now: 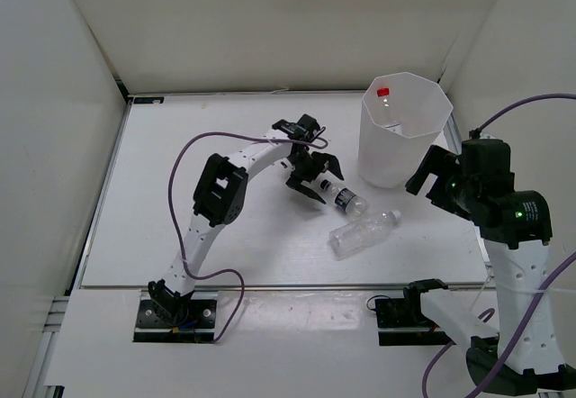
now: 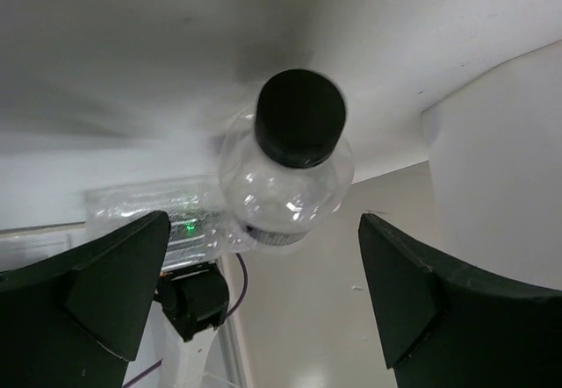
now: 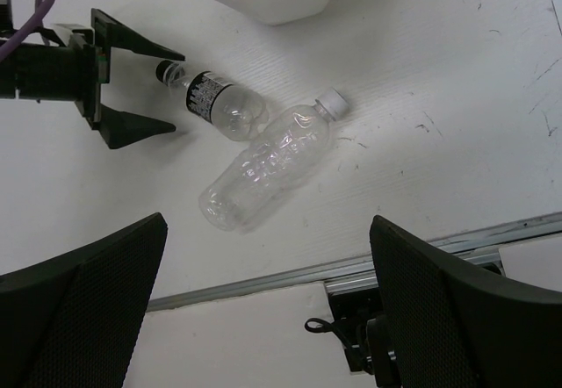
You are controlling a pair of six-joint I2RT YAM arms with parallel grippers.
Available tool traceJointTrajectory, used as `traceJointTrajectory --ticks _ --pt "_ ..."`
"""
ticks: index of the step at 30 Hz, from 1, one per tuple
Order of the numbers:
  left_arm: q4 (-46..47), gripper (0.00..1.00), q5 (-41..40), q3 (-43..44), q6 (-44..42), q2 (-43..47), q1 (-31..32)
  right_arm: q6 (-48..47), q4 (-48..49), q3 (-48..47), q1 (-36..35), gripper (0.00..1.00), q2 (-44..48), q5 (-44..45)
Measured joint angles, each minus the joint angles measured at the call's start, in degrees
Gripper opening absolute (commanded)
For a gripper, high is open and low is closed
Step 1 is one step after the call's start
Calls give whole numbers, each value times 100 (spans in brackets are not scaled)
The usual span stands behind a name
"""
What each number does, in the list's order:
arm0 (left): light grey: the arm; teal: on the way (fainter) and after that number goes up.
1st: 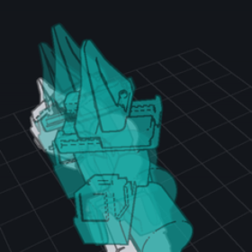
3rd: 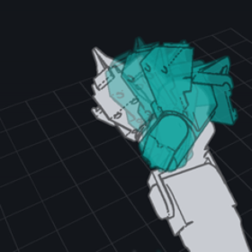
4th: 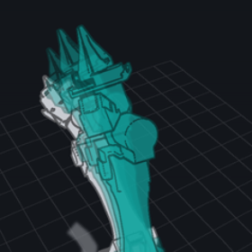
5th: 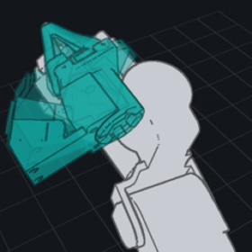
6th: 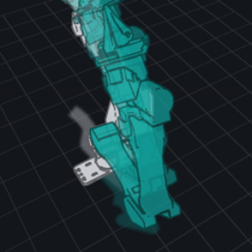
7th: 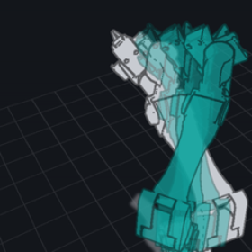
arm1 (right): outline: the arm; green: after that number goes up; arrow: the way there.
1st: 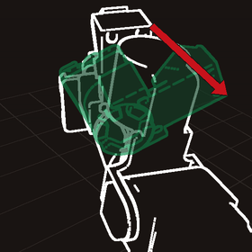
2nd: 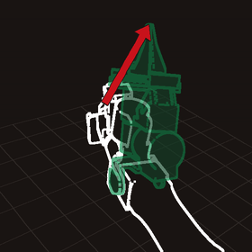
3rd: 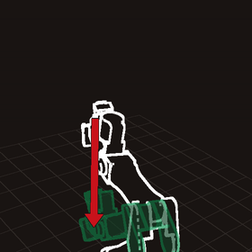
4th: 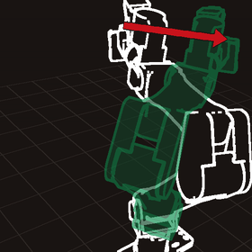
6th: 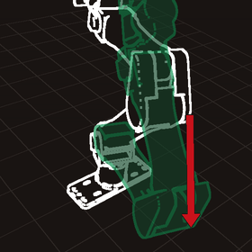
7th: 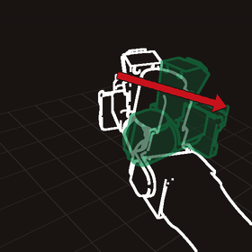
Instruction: Put the plastic bottles in the bin
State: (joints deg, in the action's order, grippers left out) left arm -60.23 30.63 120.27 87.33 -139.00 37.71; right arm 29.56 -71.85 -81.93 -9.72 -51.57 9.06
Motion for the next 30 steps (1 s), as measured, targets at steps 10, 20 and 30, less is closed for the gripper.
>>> traceJointTrajectory --ticks 10,20,30 --pt "916 93 55 343 -39 -570 269 -68 -4 72 0 100 188 146" --pt "1853 44 560 -439 -258 -378 291 -153 -17 240 0 100 251 282" --pt "1513 36 -186 -1353 -1117 1392 -402 -149 -44 24 0 100 83 437"
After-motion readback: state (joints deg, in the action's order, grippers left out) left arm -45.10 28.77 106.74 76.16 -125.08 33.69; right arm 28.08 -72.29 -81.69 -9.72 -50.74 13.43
